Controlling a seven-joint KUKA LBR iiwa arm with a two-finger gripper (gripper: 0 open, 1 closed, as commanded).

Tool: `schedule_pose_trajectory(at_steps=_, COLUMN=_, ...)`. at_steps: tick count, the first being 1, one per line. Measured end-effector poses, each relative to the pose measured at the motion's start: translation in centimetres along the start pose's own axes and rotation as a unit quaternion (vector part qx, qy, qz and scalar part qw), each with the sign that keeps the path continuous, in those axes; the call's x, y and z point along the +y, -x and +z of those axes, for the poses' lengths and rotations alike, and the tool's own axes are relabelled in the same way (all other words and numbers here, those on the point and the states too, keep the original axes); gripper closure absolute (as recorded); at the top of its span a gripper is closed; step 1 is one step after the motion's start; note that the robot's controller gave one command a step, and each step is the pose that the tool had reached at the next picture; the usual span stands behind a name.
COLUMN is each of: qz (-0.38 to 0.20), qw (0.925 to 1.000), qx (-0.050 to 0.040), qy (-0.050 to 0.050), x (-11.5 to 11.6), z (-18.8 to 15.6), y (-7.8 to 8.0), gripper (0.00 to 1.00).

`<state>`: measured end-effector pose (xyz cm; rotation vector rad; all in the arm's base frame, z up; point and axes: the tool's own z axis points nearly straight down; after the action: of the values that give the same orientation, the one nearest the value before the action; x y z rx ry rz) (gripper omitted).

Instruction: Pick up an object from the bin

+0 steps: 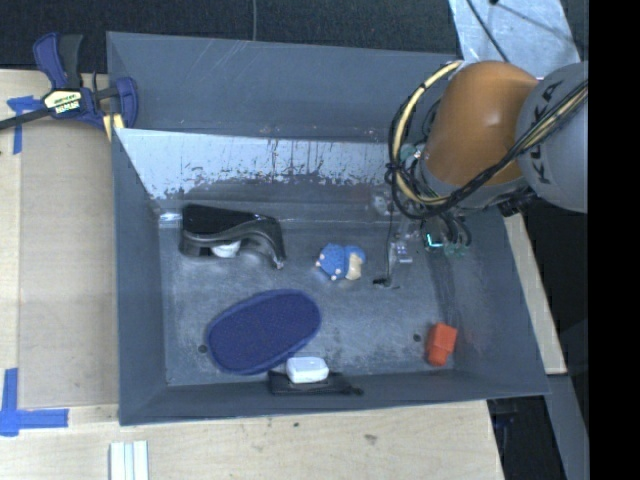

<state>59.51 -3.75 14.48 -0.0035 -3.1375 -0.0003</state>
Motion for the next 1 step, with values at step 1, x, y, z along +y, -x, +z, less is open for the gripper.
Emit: schedule_pose_trajectory(at_steps=1, qz=0.057, qw=0.9984, qx=-0.0008, qy=0.001, x=5.09, z=4.09, y=1.76, gripper=0.0)
